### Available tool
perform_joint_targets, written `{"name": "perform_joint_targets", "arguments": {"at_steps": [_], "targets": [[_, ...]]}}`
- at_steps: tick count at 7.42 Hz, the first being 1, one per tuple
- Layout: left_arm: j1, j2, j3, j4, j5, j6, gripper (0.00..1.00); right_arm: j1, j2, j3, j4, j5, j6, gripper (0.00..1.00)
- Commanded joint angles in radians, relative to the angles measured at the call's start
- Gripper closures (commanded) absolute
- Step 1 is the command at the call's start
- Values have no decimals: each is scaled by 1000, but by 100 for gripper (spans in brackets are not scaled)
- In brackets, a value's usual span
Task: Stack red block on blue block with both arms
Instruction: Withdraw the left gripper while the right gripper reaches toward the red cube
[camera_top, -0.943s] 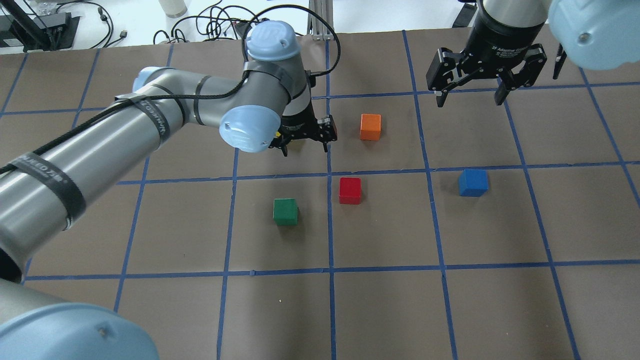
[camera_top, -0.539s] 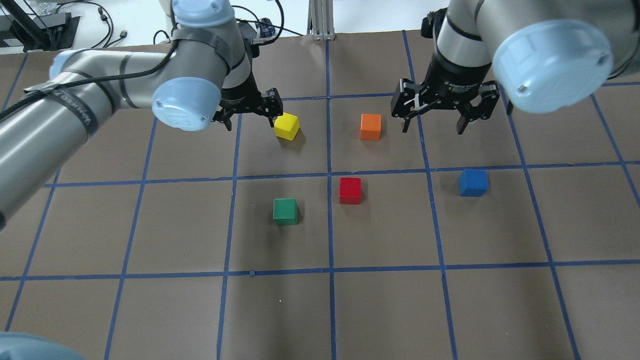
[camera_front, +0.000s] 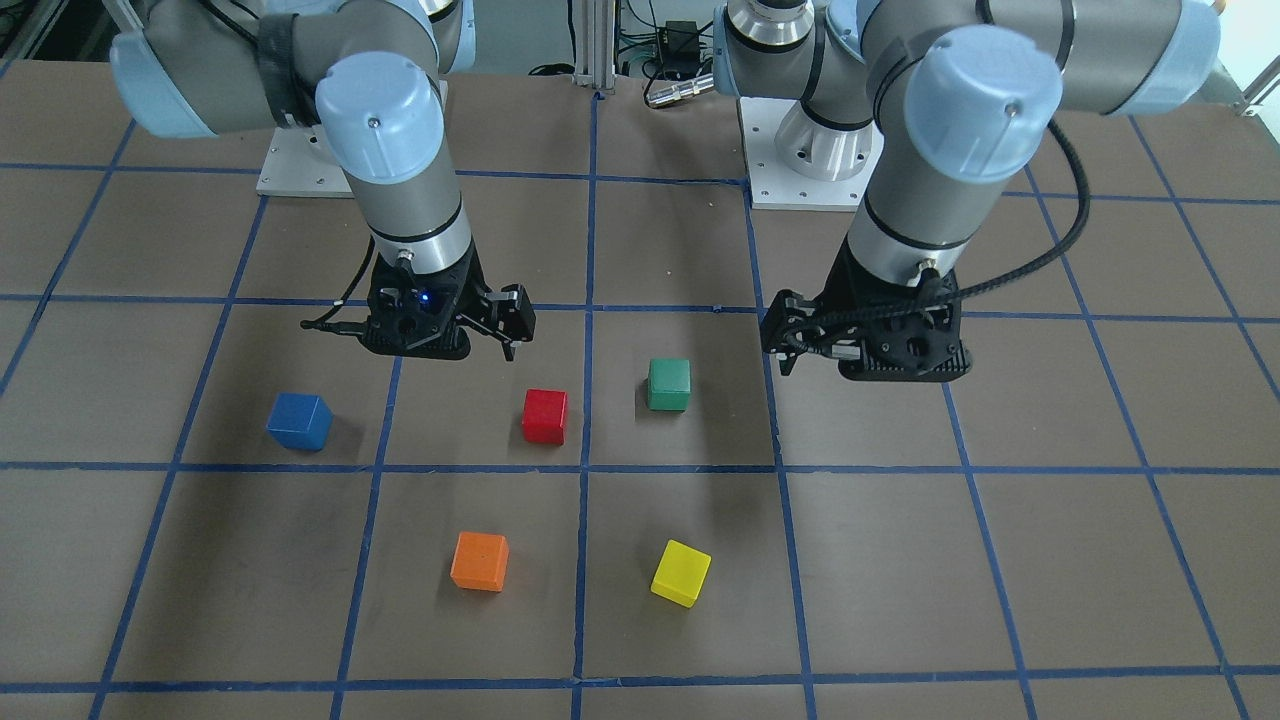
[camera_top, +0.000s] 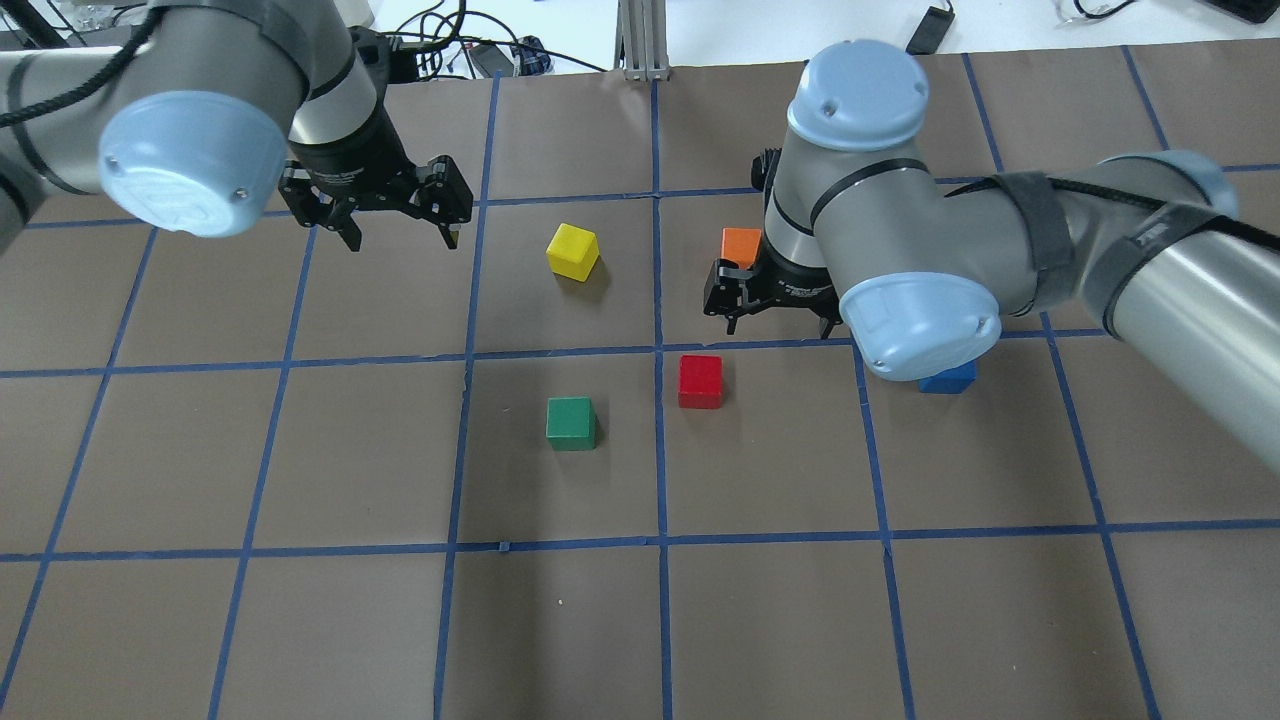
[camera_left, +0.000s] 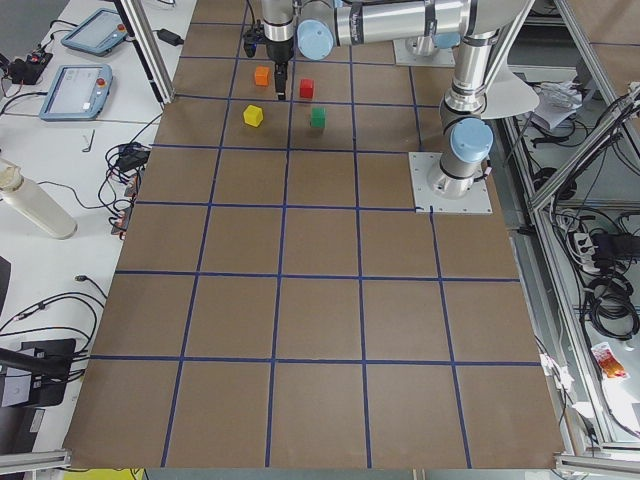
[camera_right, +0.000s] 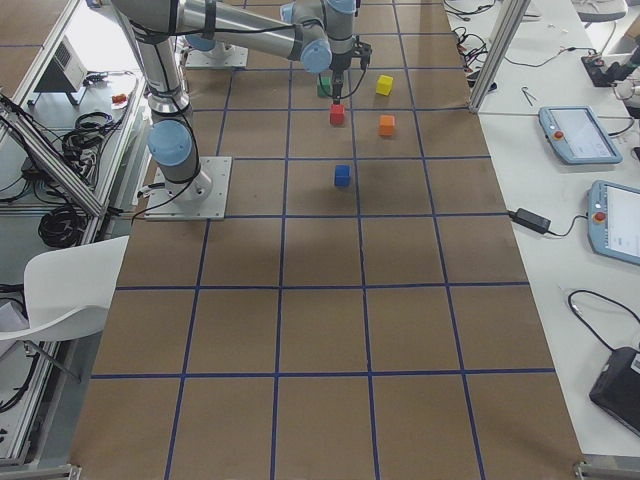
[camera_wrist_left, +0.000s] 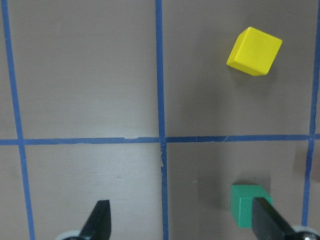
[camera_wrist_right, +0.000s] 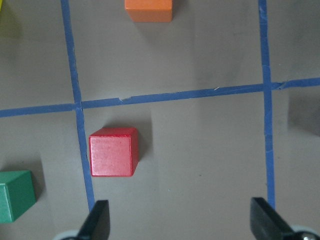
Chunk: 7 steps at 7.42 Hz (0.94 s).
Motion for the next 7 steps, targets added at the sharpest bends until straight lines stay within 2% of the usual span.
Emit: {"name": "perform_joint_targets", "arguments": {"at_steps": [1,4,7], "targets": [[4,79,-4,-57,-30,11,0,34,89,10,-97,0,64,0],[5,134,-28,-52,-28,11,0,51,103,6,-172,2,90,0],[5,139,-63,-43,-33,11,0,55,141,6,-178,30,142,0]]}}
